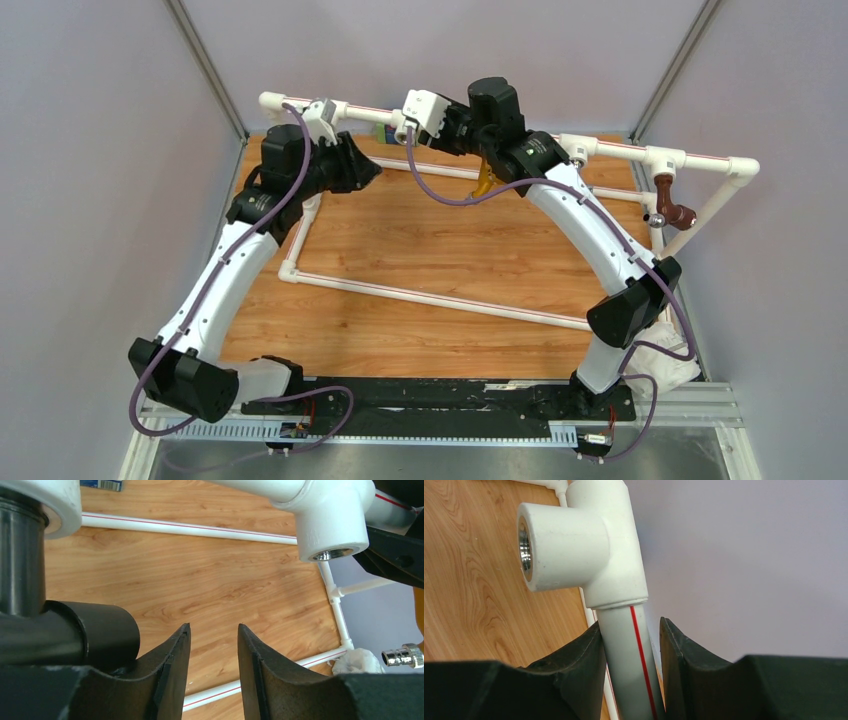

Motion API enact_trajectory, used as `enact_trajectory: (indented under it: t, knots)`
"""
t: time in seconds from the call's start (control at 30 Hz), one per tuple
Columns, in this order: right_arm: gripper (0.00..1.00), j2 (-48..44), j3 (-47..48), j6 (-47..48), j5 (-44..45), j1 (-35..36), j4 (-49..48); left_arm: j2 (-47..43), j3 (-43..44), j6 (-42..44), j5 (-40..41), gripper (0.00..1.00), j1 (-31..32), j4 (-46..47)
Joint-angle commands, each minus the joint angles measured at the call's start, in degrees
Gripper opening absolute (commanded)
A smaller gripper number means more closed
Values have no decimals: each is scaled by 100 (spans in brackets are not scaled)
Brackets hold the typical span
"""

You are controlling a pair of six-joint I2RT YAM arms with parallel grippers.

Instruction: Install the water faucets

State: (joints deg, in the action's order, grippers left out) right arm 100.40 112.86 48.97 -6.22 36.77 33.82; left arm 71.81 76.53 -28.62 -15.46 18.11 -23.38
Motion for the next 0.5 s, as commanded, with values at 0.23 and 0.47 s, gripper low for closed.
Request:
enact_trajectory:
  t: [0.23, 0.47]
  knots:
    - [8, 129, -159, -749, -450, 216, -60, 0, 1784, -302, -650, 62, -150, 0]
    - [8, 94, -176, -749, -442, 216, -69, -307, 2375, 409, 682, 63, -220, -439]
